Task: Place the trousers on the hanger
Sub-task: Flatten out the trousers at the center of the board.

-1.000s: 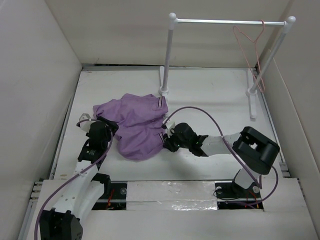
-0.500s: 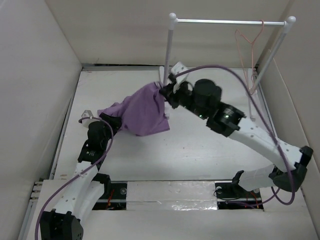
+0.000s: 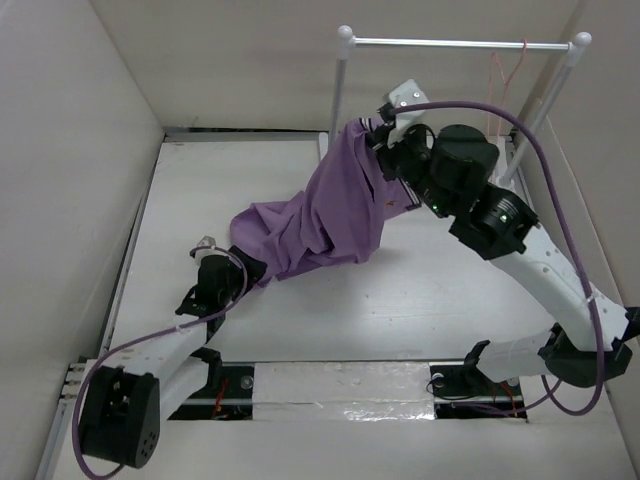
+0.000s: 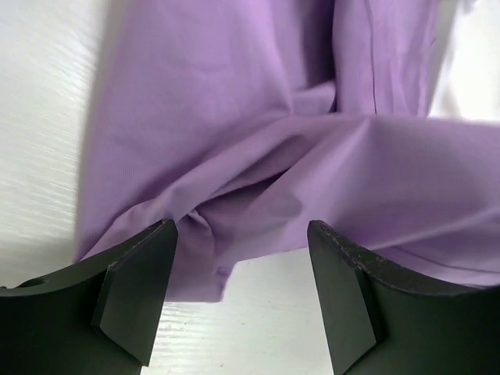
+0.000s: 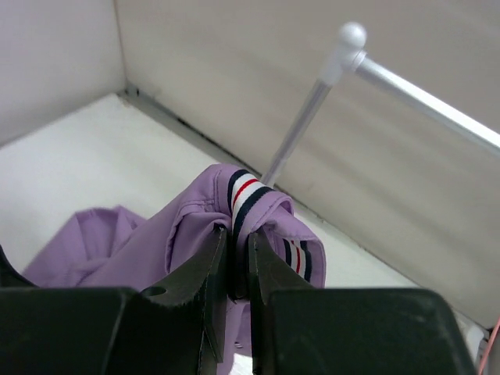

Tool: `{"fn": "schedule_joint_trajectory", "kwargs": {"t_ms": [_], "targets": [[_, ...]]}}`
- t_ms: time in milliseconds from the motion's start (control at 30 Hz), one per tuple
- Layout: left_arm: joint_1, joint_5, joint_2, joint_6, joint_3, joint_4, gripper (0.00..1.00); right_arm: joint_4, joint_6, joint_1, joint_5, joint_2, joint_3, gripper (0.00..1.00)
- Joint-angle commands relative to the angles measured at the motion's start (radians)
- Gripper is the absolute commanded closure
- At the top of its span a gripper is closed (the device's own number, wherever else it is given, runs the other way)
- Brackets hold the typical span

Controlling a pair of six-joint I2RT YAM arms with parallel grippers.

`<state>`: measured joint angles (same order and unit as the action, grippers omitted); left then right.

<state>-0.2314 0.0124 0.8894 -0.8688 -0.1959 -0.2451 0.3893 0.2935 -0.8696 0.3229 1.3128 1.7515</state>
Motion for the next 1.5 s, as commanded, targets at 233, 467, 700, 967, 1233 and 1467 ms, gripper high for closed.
{"fn": "schedule_joint_trajectory", "kwargs": {"t_ms": [233, 467, 700, 967, 1233, 1467], "targets": [[-0.103, -0.218, 0.269, -0.004, -0.147, -0.125, 0.42, -0.01, 0.032, 0.006, 0.012, 0.014, 0.066, 1.0], [0.062, -0.108, 0.399, -0.055, -0.24, -0.215, 1.0, 0.031, 0.038, 0.006, 0.021, -0.085, 0.005, 1.0], [0.154, -0.195, 0.274, -0.003, -0.693, 0.061, 1.0, 0.098, 0.055, -0.003, -0.004, -0.146, -0.012, 1.0], [0.173, -0.184, 0.466, 0.206, -1.563, 0.486, 1.0, 0.217, 0.049, -0.163, -0.073, -0.144, 0.273, 1.0], [0.058, -0.072, 0.709, 0.325, -1.364, 0.458, 0.64, 0.071, -0.048, -0.137, 0.2, -0.365, -0.239, 1.0], [-0.034, -0.139, 0.818, 0.384, -1.322, 0.477, 0.33, 0.102, -0.091, 0.001, 0.219, -0.471, -0.409, 1.0]]}}
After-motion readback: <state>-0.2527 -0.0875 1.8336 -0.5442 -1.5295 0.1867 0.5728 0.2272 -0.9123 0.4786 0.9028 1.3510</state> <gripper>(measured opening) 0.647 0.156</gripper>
